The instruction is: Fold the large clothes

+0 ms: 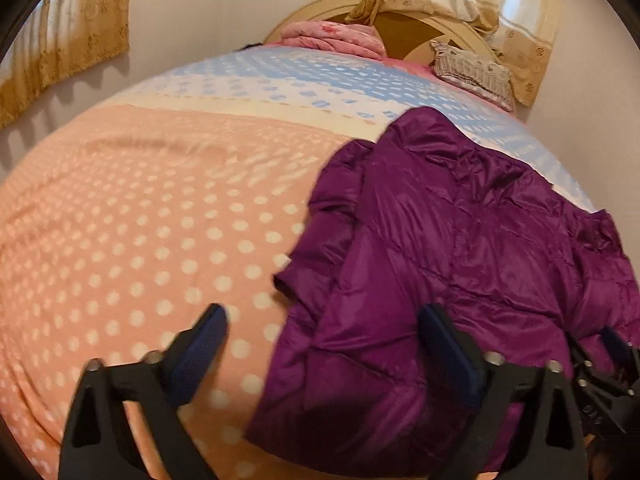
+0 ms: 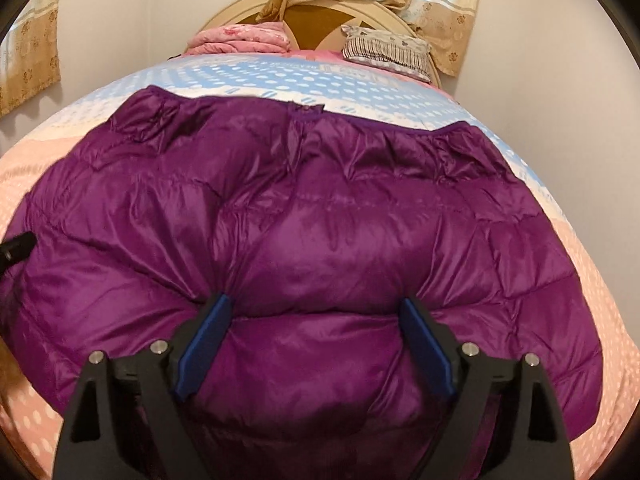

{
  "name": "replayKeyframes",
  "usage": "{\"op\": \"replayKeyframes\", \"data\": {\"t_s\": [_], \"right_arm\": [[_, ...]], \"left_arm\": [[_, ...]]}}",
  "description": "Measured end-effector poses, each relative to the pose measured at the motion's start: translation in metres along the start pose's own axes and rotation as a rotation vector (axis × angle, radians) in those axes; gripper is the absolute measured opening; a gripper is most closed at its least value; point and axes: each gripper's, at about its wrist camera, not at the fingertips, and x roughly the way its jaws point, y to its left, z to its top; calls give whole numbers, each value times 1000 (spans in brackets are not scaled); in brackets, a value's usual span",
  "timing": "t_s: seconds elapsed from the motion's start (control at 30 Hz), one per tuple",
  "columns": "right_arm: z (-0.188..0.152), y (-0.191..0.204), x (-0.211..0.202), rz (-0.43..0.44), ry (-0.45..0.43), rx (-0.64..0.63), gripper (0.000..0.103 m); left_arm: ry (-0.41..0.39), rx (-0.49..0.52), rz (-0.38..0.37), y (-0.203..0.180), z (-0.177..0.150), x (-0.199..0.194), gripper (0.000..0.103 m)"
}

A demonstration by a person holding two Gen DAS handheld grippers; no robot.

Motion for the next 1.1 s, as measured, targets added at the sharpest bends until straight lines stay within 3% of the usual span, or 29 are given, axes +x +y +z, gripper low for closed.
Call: {"op": "replayKeyframes", "data": {"t_s": [0.13,0.17,0.27,0.3,0.33,0.43,0.67,0.77,0.87,0.97,1.1], "right_arm": [[6,-2,-5,15,32,3,88],[8,-5,-17,24,29,21,84],[-2,-16,-46,-2,-35,64,86],[-5,-15,-45,5,-14,56,87],[-10,-13,-41,20,20,42,87],[-24,-5,-30,3,27,4,88],[-22,2,-32,-19,41,2,88],[-29,9,-41,-1,25,-10,88],[-31,18,-50,75,11,-49,88],[-25,-1,-72,179,-10,-50,85],[-21,-67,-111,127,-119,28,89]], "left_arm": [[-1,2,-90,-6,-3,-3,53],[-3,5,-96,-7,-3,-5,49],[-10,27,-116,-13,-3,-8,36],[-14,34,-114,-16,-4,-9,33],[-20,45,-124,-20,-4,-10,23],[-36,82,-115,-26,-4,-18,9],[-70,60,-119,-15,2,-44,5],[-98,51,-102,-6,4,-65,5],[-143,86,-71,-6,13,-87,5],[-190,141,-58,-25,30,-111,5],[-276,259,-86,-83,43,-139,5]]}}
